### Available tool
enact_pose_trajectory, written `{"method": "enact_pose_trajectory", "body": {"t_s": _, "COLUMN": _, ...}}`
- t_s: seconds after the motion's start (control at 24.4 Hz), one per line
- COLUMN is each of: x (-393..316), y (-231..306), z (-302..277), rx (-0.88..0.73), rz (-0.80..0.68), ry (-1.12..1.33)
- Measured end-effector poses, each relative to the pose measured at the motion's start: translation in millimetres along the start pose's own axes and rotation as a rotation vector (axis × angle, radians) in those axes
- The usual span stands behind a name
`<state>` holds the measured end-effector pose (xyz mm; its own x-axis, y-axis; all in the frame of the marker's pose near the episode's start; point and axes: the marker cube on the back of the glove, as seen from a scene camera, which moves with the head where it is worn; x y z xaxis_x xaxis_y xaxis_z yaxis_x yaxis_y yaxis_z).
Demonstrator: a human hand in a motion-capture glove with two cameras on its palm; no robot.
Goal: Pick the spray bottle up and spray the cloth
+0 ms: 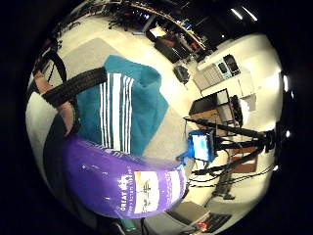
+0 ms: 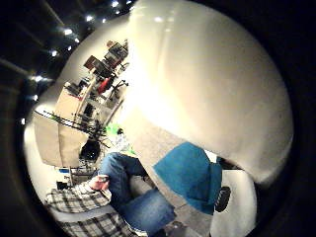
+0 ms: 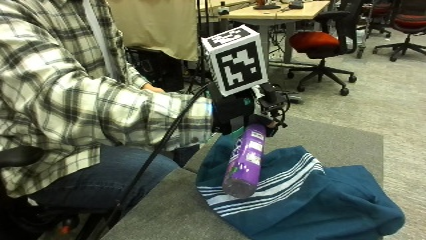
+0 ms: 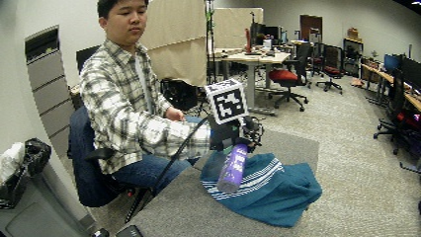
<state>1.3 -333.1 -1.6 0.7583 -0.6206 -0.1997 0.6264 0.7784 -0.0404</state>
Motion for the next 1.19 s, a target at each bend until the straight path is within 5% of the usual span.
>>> {"method": "enact_pose_trajectory", "body": {"t_s": 0.49, "x": 8.9, "y": -12.6, "z": -37.5, "rx": 0.22, "rz": 0.154, "ry": -0.309}}
{"method": "enact_pose_trajectory", "body": {"t_s": 1.19, "x": -45.0, "y": -77.2, "z": -37.8, "rx": 0.484, "rz": 0.068, "ry": -0.757}}
